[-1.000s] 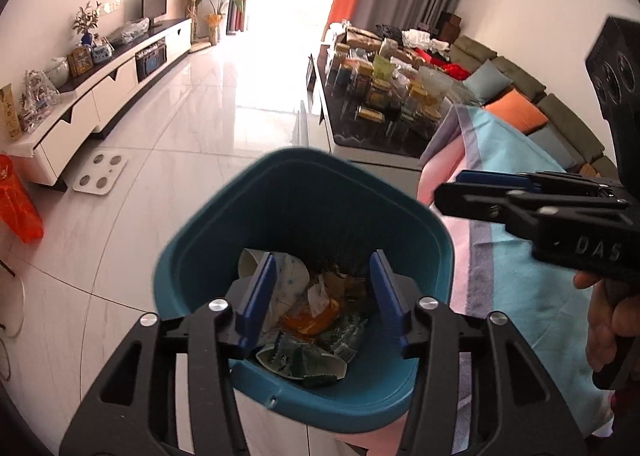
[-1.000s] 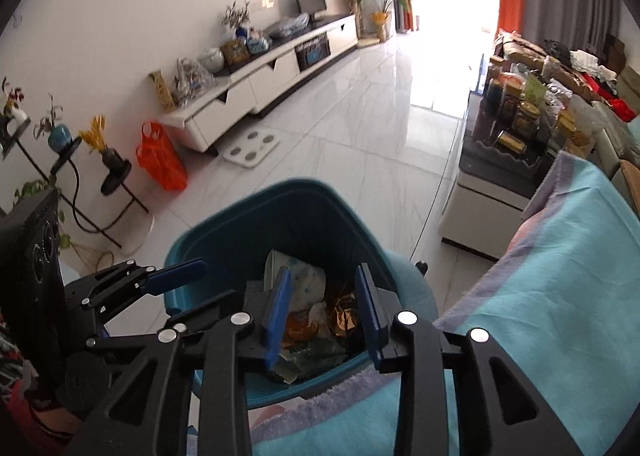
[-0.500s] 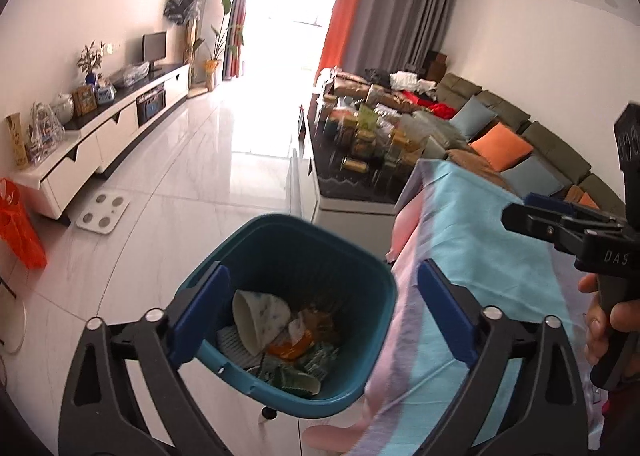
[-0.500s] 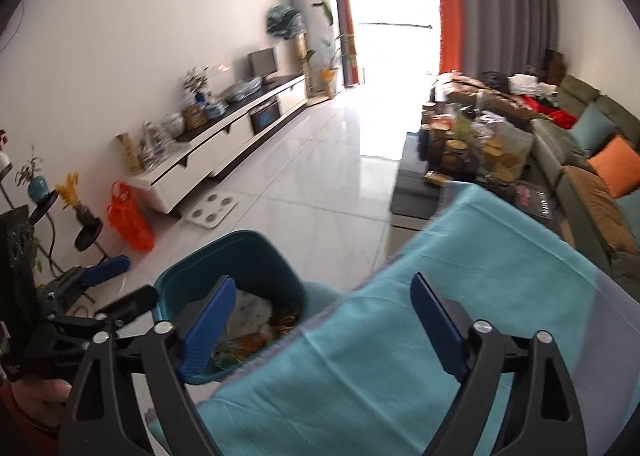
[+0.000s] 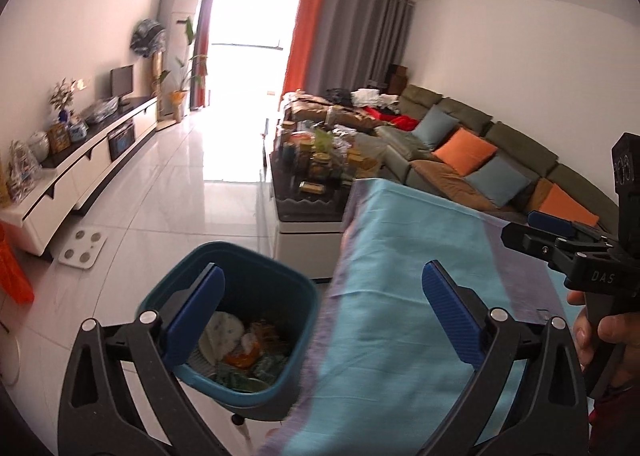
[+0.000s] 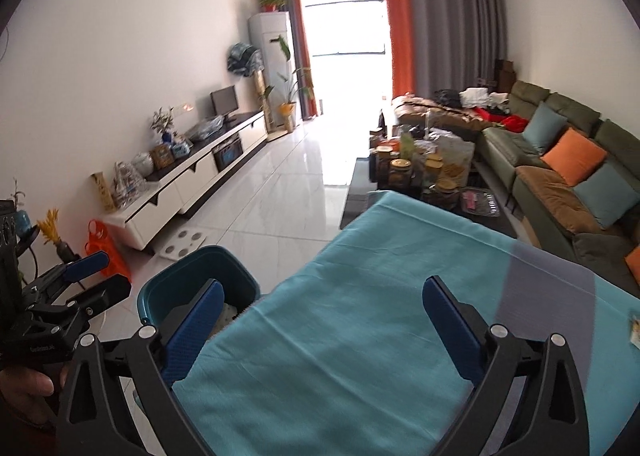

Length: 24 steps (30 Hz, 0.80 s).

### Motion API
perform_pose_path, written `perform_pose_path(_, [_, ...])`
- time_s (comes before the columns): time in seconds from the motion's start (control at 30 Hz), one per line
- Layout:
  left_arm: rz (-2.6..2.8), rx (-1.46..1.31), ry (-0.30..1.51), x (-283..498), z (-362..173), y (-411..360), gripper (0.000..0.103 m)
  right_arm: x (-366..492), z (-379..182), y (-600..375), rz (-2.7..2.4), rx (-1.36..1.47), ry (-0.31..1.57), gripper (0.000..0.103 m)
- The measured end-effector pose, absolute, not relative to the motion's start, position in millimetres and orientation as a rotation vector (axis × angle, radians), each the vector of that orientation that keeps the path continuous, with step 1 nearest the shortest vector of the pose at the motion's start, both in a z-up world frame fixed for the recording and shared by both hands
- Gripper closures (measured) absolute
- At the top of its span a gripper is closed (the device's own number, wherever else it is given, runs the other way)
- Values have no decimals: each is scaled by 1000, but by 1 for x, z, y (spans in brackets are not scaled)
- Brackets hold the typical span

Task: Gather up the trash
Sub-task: 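Move both tools back over the table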

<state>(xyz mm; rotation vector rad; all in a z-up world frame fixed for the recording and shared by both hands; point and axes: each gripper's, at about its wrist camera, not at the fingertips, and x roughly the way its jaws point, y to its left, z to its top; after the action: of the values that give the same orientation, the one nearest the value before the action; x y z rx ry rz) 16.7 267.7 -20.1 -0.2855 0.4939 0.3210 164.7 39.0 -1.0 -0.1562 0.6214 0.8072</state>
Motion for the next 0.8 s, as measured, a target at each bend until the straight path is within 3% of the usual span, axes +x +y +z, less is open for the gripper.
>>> perform_pose_path(0.8, [69,-93,380,32,20,101,6,105,13,-150,404,-27,420,7])
